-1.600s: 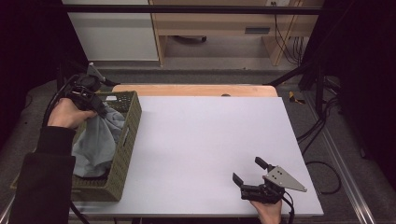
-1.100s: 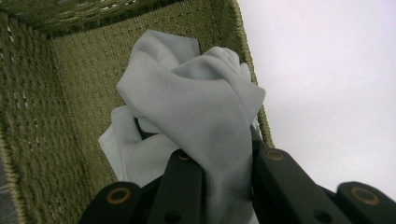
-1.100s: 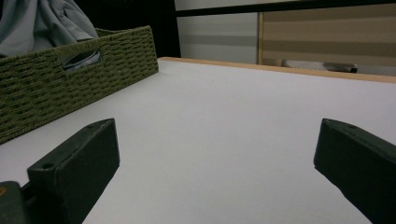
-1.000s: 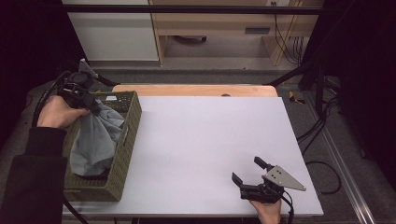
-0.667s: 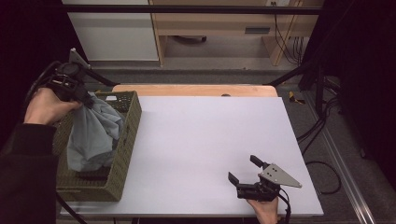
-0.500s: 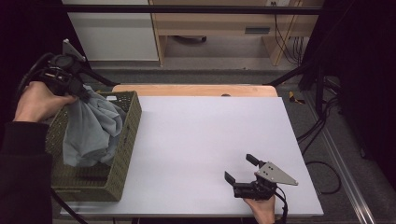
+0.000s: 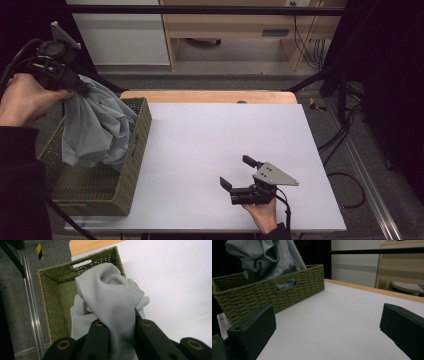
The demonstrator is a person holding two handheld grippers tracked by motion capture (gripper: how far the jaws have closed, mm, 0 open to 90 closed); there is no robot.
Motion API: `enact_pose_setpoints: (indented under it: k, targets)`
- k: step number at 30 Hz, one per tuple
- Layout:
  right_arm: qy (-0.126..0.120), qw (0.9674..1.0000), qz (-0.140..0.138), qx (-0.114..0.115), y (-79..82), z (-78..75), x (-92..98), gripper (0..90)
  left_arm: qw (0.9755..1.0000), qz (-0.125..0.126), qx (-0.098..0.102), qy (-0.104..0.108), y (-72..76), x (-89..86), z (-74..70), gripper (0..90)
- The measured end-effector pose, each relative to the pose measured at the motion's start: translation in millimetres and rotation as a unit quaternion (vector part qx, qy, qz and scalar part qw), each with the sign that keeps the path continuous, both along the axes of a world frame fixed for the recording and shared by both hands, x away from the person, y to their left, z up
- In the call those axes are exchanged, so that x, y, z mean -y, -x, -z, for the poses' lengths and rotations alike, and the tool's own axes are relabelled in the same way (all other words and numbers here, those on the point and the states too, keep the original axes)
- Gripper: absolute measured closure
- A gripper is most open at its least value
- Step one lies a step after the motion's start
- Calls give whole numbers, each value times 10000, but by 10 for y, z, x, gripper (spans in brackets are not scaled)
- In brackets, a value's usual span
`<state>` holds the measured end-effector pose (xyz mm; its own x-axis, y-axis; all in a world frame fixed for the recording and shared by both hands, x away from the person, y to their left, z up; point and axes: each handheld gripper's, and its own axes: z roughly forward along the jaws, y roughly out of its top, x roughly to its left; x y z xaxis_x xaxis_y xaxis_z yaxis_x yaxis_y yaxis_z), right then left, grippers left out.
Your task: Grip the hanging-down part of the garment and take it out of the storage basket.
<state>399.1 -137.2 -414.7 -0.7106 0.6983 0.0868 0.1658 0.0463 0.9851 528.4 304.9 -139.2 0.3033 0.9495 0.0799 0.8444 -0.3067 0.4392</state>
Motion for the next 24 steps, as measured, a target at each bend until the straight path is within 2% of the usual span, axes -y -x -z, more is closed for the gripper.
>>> enact_pose_setpoints:
  k: [3,4,6,8,10,11,12,16,21,22,24]
  targets:
    - [-49,9998,-180,27,-61,-82,-184,7,10000,7,36,15,26,-2,-43,832]
    - [-53,9995,-292,57,-109,-141,-313,8,10000,-1,53,11,45,-7,-69,832]
    - [-55,9993,-353,72,-131,-171,-376,10,10000,-7,72,28,56,-10,-82,831]
    - [-37,9986,-518,126,-214,-252,-572,12,9999,-3,100,45,81,-16,-110,831]
    - [-78,9982,-593,91,-266,-294,-697,14,9999,32,86,53,91,-16,-117,831]
    - [-78,9982,-593,91,-266,-294,-697,14,9999,32,86,53,91,-16,-117,831]
    - [-74,9978,-654,77,-316,-329,-804,15,10000,48,76,34,94,-14,-117,831]
    - [-50,9973,-723,112,-385,-366,-954,16,10000,44,39,15,87,-13,-103,831]
    - [-175,9963,-842,-44,-510,-389,-1194,23,10000,64,-40,-23,55,-7,-70,831]
    - [-175,9963,-842,-44,-510,-389,-1194,23,10000,61,-46,-29,47,-5,-64,831]
    - [-161,9960,-874,-67,-570,-393,-1310,28,9999,67,-71,-46,29,8,-51,831]
